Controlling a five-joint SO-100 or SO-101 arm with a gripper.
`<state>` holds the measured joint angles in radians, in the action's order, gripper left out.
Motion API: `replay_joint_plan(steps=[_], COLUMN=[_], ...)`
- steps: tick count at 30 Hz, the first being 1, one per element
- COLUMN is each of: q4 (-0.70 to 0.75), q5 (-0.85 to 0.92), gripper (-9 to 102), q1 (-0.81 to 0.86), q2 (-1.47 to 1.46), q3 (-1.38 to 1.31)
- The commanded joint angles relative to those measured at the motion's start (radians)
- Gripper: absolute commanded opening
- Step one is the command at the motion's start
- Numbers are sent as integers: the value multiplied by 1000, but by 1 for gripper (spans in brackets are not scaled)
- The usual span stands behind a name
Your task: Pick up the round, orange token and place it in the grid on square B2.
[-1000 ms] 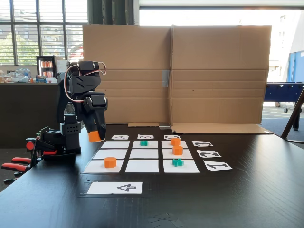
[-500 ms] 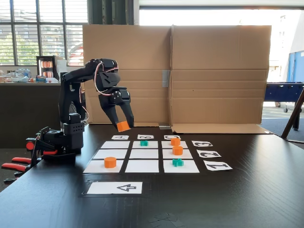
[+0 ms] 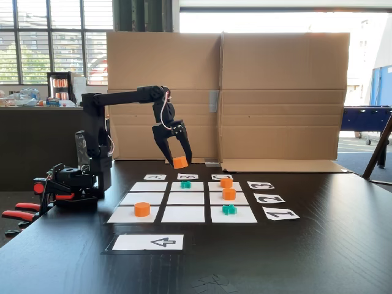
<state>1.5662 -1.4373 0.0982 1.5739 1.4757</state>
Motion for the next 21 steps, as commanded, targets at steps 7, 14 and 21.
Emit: replay_joint_plan(steps=[7, 14, 21], q4=[-5, -9, -11], q5=[-35, -38, -48], gripper=[-1, -1, -1], q1=[-81, -117, -132], q2=[-189, -334, -453], q3=[0, -78, -190])
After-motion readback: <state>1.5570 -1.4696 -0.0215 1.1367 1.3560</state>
